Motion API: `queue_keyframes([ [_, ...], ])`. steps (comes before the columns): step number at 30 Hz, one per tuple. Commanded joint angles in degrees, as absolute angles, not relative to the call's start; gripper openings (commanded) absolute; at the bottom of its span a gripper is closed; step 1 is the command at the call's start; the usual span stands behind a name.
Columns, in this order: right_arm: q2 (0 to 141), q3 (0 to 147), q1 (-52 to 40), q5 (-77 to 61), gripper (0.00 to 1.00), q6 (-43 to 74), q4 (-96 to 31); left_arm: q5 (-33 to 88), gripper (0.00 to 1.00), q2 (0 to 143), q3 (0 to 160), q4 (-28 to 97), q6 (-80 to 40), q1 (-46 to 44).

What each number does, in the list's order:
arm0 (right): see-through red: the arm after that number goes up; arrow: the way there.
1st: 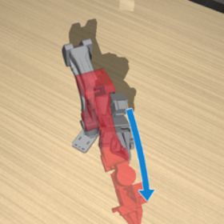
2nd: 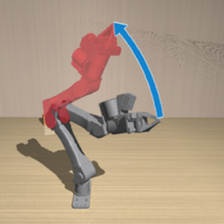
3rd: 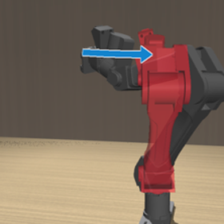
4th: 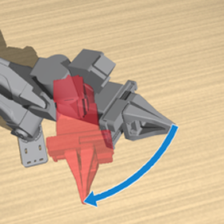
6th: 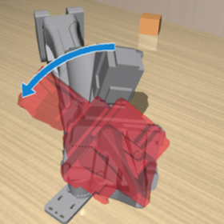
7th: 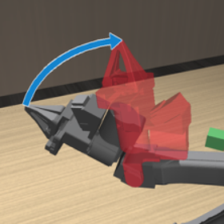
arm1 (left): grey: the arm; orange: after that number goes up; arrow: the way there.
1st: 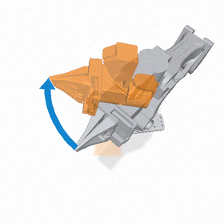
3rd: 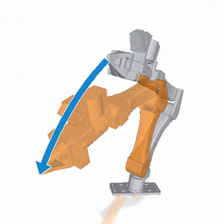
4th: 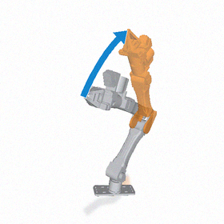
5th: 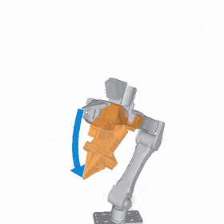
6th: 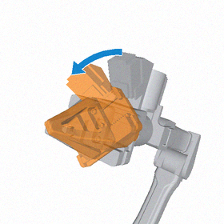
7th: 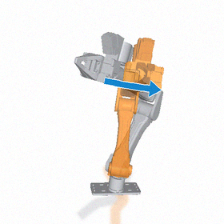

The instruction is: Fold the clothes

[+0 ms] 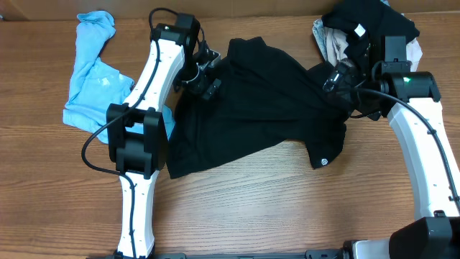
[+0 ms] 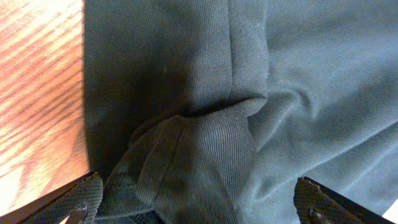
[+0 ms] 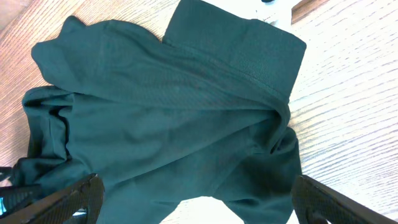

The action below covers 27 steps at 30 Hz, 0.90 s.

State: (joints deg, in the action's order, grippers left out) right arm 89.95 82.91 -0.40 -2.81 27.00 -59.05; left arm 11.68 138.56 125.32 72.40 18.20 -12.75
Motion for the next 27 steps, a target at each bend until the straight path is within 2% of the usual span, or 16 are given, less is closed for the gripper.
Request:
queue_keyframes([
  [1, 89.58, 83.64, -0.25, -3.11, 1.0, 27.18, -58.78, 12.91, 1.0, 138.45, 124.01, 70.87, 19.05, -13.19],
  [6, 89.58, 83.64, -0.25, -3.11, 1.0, 27.18, -58.81, 11.55, 0.92, 138.45, 124.33, 68.07, 16.6, -13.15],
  [9, 89.58, 83.64, -0.25, -3.14, 1.0, 27.16, -58.83, 11.38, 0.82, 138.43, 124.64, 67.44, 16.45, -13.13],
  [14, 89.58, 83.64, -0.25, -3.11, 1.0, 27.18, -58.81, 11.42, 0.5, 138.43, 124.79, 67.37, 16.45, -13.15],
  [17, 89.58, 83.64, -0.25, -3.11, 1.0, 27.16, -58.78, 11.44, 0.27, 138.43, 124.77, 67.96, 16.45, -13.15],
  [21, 89.58, 83.64, -0.25, -3.11, 1.0, 27.16, -58.81, 11.09, 0.05, 138.43, 124.79, 68.27, 16.43, -13.08],
  [27, 89.58, 83.64, -0.25, -3.11, 1.0, 27.16, -58.81, 3.38, 0.04, 138.43, 131.04, 69.06, 10.22, -10.61],
])
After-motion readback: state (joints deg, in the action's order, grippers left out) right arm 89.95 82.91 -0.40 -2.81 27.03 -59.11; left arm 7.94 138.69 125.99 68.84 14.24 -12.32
